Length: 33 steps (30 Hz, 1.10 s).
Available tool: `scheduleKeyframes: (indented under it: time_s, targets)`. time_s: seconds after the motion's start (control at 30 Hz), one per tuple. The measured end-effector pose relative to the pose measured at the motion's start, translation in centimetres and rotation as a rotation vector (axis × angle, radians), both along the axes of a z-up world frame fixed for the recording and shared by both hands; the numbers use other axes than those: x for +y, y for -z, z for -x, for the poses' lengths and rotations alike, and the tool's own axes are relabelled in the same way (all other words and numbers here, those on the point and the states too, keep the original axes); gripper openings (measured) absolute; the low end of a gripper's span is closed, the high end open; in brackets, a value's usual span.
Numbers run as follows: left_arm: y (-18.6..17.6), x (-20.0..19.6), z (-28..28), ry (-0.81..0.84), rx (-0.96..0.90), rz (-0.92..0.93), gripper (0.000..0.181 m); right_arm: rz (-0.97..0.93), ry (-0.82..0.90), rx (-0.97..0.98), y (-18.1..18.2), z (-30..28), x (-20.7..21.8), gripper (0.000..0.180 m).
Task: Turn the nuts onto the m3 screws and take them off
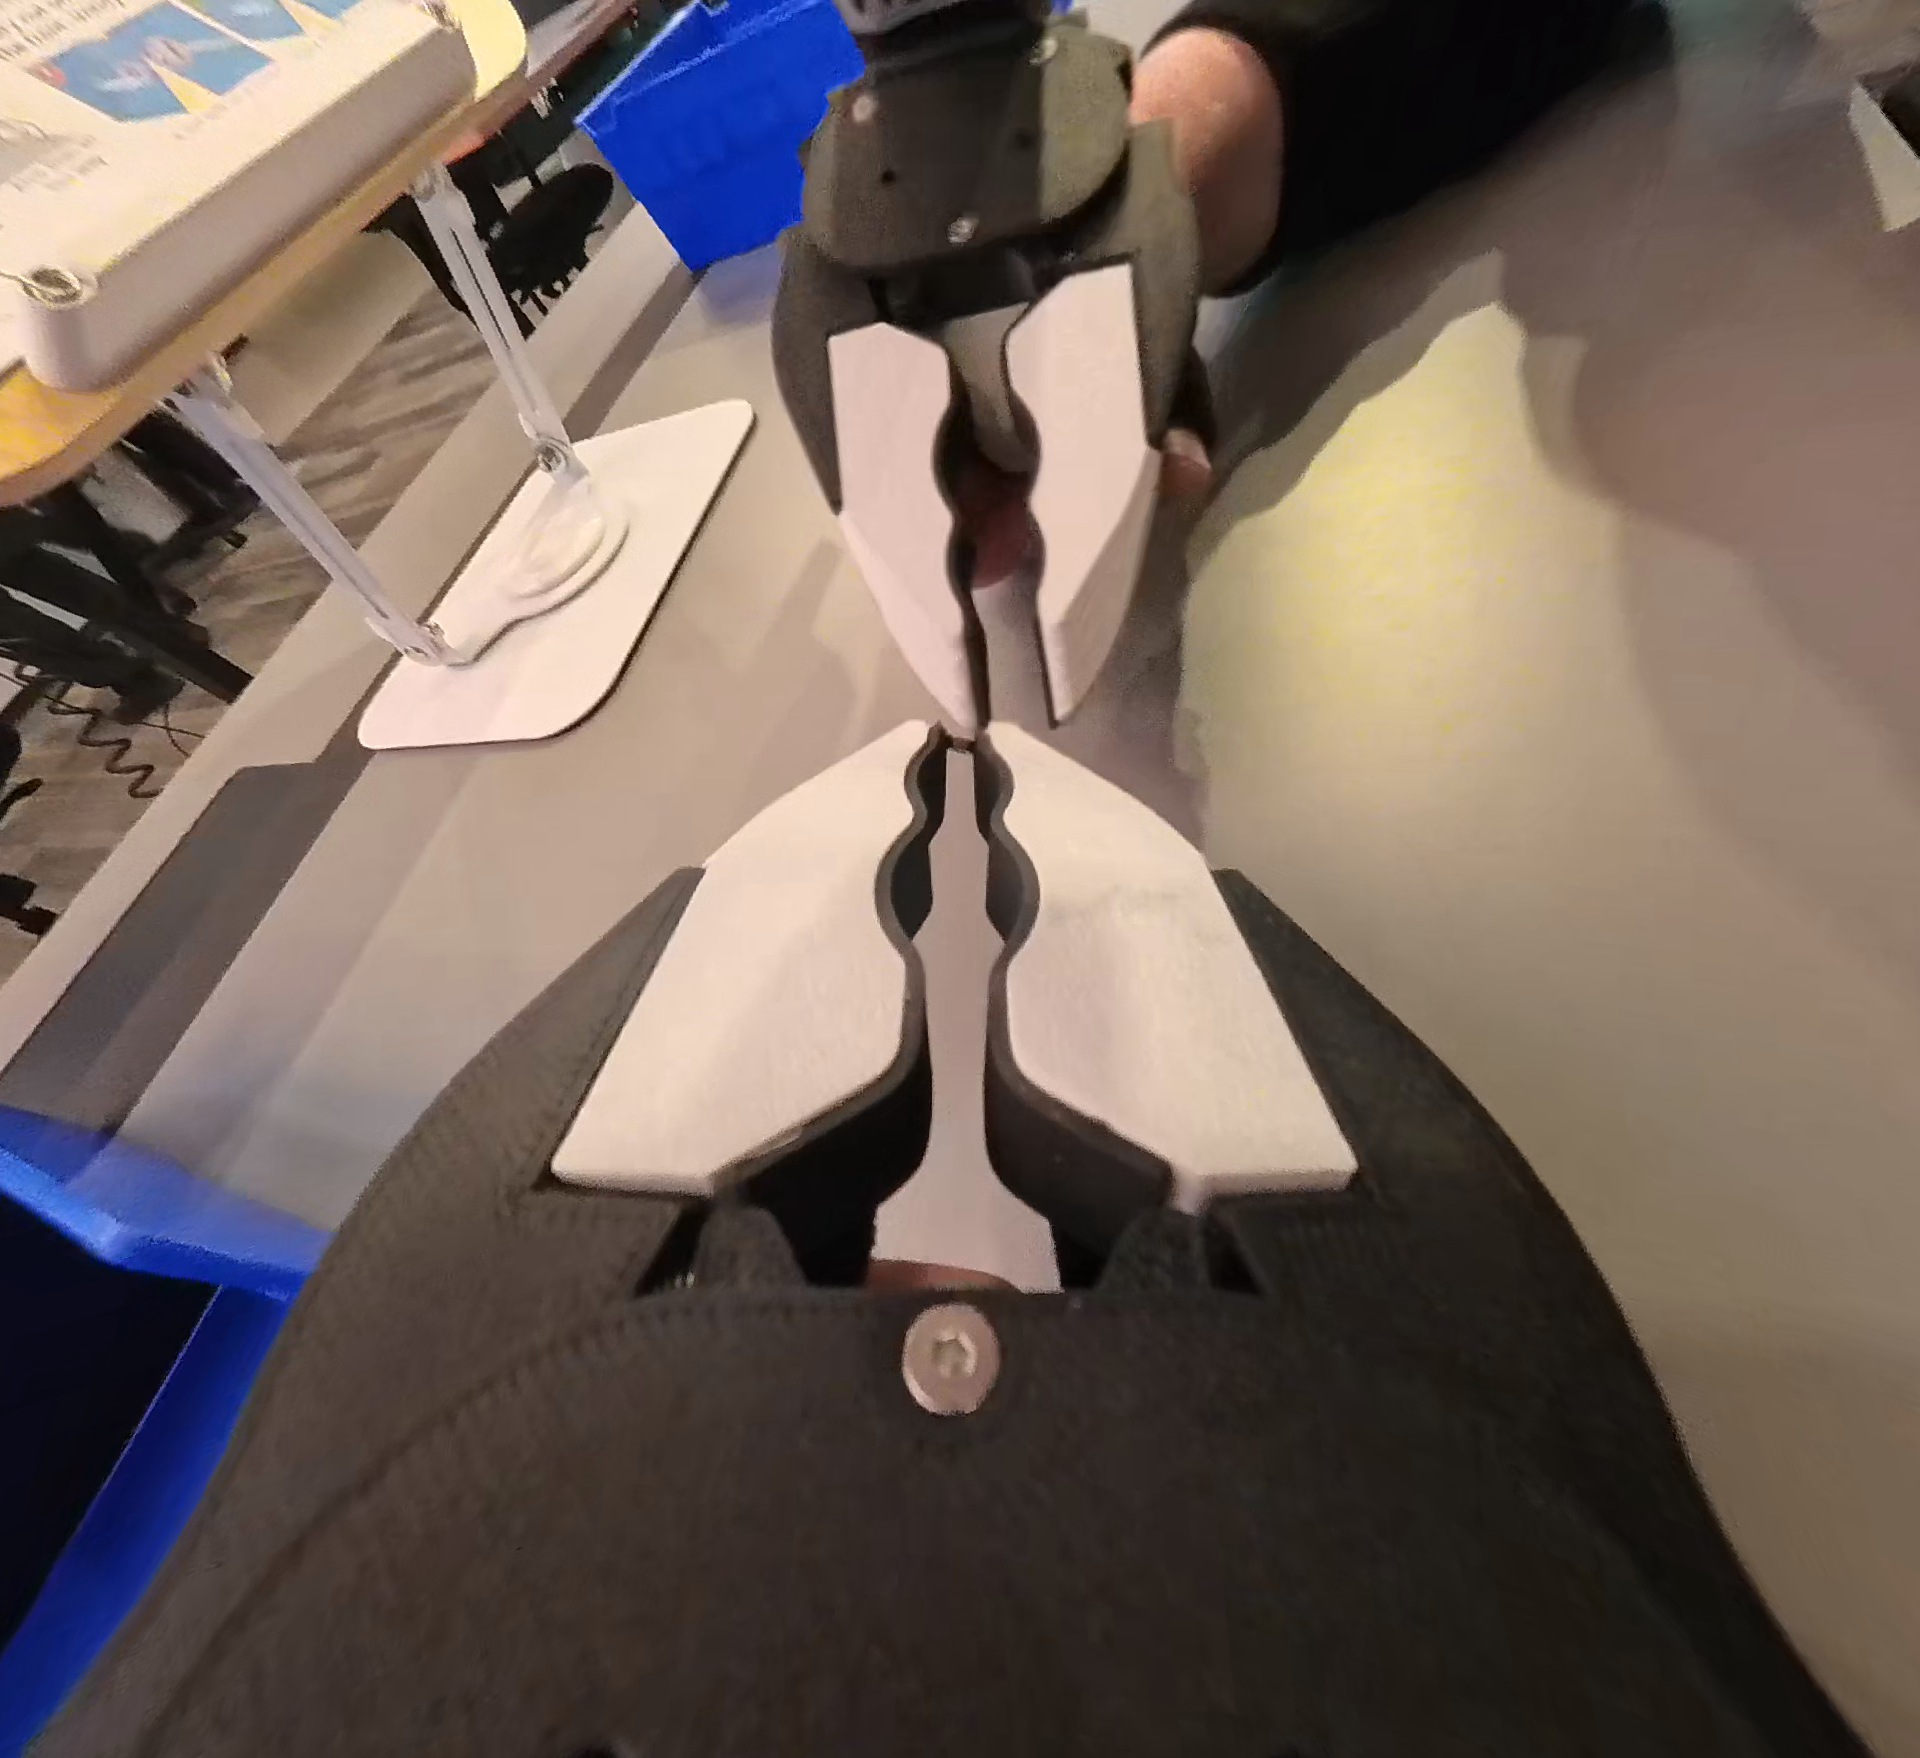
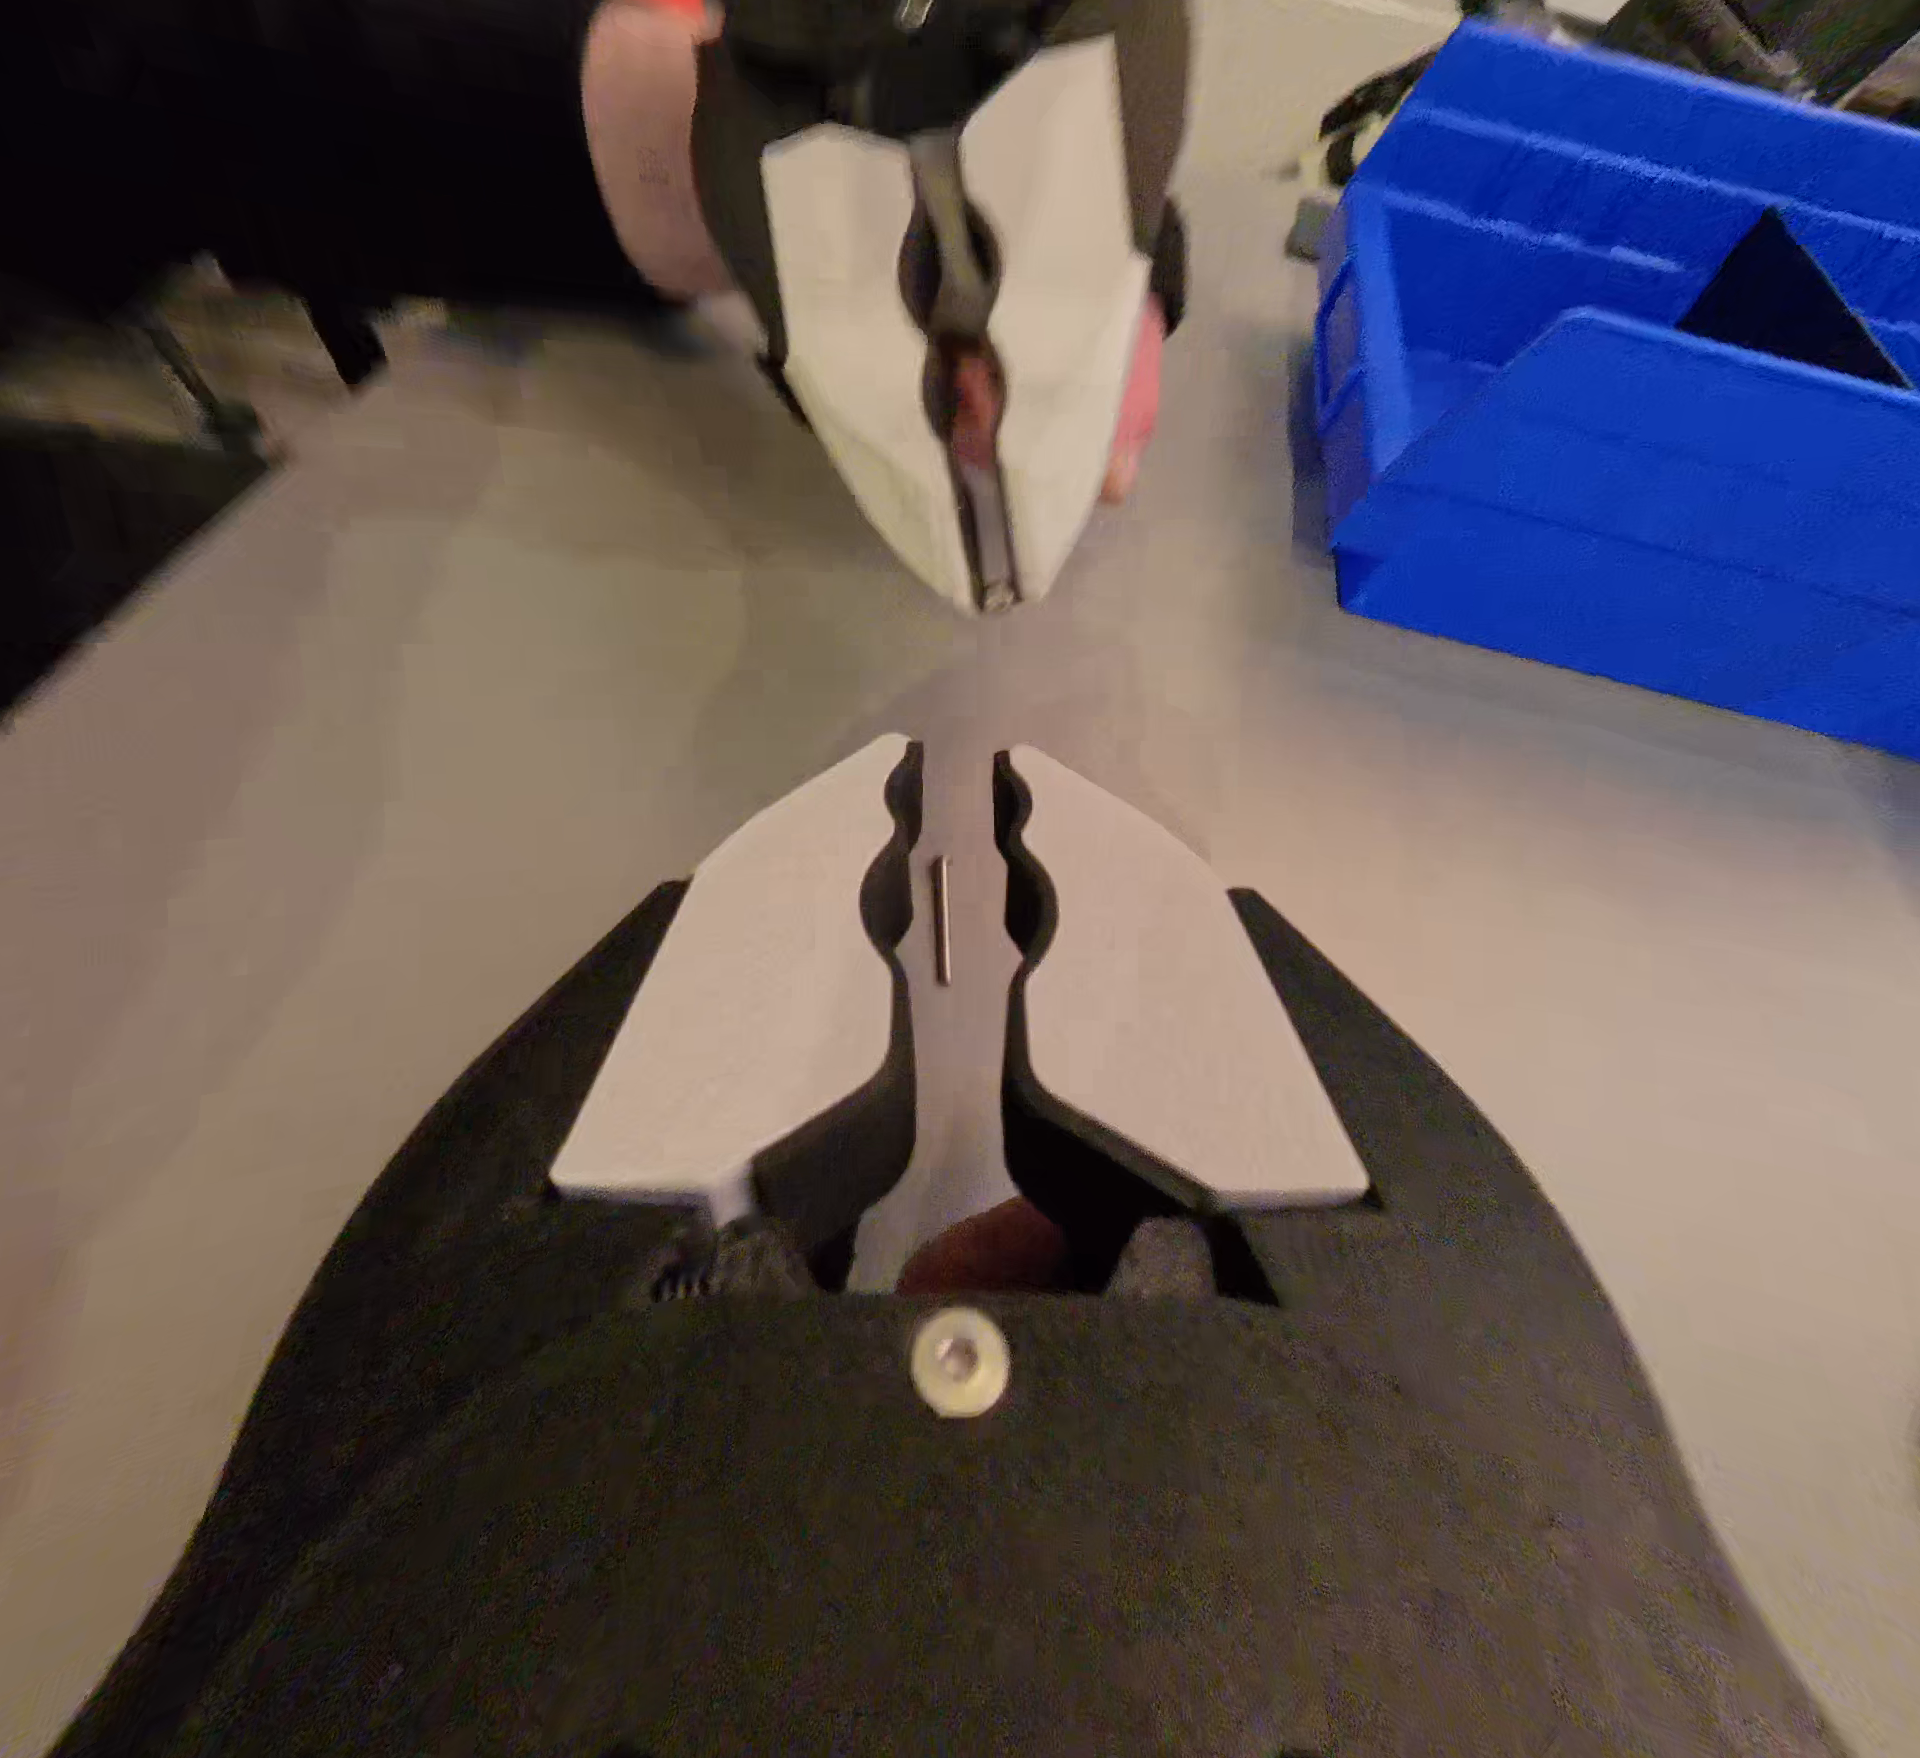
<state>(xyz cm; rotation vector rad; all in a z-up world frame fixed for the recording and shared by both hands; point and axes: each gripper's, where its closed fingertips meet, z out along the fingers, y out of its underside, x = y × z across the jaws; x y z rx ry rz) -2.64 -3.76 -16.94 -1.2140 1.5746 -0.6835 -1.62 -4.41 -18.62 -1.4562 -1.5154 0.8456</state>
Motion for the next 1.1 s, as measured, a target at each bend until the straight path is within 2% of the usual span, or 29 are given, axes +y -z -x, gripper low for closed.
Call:
scheduleKeyframes:
  time_s: [0.33,0.43,0.77,1.1]
  targets:
    - [-3.9,-1.1,-0.6,0.059,-0.211,0.054,0.005,0.477,-0.121,0.392,-5.2,0.4,-0.5,0.006]
    - [-4.8,-1.5,-0.7,0.073,-0.254,0.055,0.005,0.57,-0.178,0.489,-6.7,0.4,-0.7,0.004]
    - [-6.5,-1.9,-0.4,0.089,-0.329,0.044,0.004,0.68,-0.287,0.565,-8.1,1.3,-1.2,0.005]
    - [-6.0,-1.3,-0.5,0.017,-0.246,-0.134,0.005,0.743,-0.288,0.593,-8.3,1.4,-0.9,0.006]
